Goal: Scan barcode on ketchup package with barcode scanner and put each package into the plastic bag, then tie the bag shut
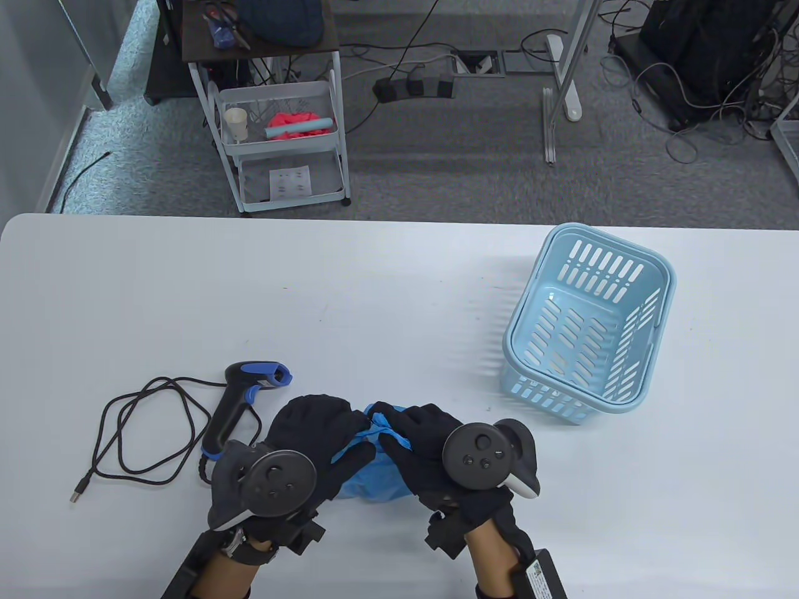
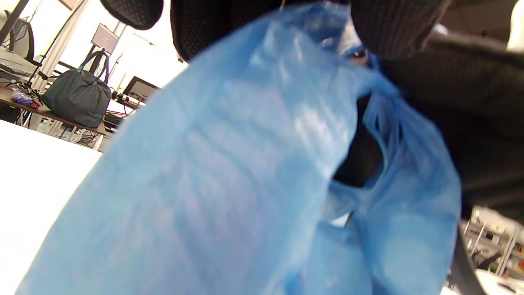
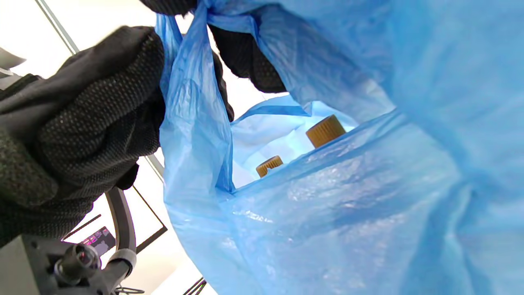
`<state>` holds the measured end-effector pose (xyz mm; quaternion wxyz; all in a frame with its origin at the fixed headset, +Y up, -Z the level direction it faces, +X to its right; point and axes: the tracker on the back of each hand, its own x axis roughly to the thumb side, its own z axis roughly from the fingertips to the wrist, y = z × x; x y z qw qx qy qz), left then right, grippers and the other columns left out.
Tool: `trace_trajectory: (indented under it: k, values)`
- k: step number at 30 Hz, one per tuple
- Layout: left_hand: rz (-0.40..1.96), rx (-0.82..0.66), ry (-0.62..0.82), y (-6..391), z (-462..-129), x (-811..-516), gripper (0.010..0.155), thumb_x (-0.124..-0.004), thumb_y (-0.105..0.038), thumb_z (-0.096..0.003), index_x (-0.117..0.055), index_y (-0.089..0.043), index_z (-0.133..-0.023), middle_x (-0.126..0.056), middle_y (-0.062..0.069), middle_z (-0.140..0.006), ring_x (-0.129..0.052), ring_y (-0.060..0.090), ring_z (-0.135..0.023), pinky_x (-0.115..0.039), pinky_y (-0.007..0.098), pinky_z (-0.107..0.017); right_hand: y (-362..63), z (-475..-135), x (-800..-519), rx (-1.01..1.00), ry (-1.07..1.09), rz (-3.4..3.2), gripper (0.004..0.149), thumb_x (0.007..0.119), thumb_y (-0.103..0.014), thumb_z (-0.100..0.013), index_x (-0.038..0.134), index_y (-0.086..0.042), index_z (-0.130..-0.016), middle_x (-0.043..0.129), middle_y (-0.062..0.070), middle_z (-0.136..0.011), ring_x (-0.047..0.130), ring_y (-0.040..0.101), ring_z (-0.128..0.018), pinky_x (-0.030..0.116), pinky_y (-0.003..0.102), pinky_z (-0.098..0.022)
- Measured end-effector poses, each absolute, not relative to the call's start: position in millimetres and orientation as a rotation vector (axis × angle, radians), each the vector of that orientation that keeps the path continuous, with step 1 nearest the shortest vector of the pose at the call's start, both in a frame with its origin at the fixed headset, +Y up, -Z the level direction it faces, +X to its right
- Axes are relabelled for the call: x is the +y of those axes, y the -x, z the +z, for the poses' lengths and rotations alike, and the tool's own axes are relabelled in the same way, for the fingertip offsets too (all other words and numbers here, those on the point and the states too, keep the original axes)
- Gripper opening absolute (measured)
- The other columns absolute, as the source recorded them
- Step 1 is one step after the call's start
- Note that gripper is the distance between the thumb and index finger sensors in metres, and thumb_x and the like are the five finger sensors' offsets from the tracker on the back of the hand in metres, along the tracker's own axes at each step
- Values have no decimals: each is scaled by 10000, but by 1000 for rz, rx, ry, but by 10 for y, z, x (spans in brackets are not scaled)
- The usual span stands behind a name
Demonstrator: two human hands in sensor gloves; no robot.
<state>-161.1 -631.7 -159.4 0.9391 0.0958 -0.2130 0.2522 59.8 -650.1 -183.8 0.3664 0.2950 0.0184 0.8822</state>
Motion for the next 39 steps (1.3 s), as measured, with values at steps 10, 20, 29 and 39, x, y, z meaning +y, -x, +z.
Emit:
trace_trajectory:
  k: [10, 20, 29, 39]
  values:
    - [547, -449, -204, 1589, -1567, -6275, 535, -669, -474, -530, -681, -327, -1045, -723, 7, -1020, -770, 372, -952, -611, 590, -745, -552, -1819, -6487, 97, -817, 2318, 572, 558, -409, -586, 670, -89, -1046, 837, 164, -782, 752, 448, -786, 574, 641, -663]
    - [550, -488, -234, 1527, -1511, -6245, 413, -716, -417, -527, -749, -364, -935, -695, -24, -1042, -770, 347, -969, -604, 590, -760, -621, -1861, -6502, 141, -805, 2185, 567, 609, -399, -589, 634, -92, -1065, 835, 162, -801, 750, 448, -795, 575, 637, -665]
    - [555, -487, -244, 1543, -1509, -6232, 409, -716, -420, -530, -753, -372, -935, -687, -30, -1049, -763, 344, -975, -596, 592, -765, -821, -1995, -6634, 158, -705, 1883, 489, 660, -351, -594, 689, -133, -1031, 866, 164, -819, 784, 442, -781, 611, 619, -646]
    - [492, -491, -173, 1519, -1581, -6373, 777, -699, -673, -443, -632, -245, -1087, -623, 44, -1109, -696, 412, -1019, -550, 637, -769, -853, -2015, -6658, 132, -675, 1842, 434, 650, -275, -599, 672, -164, -1018, 870, 136, -794, 804, 415, -756, 635, 601, -632]
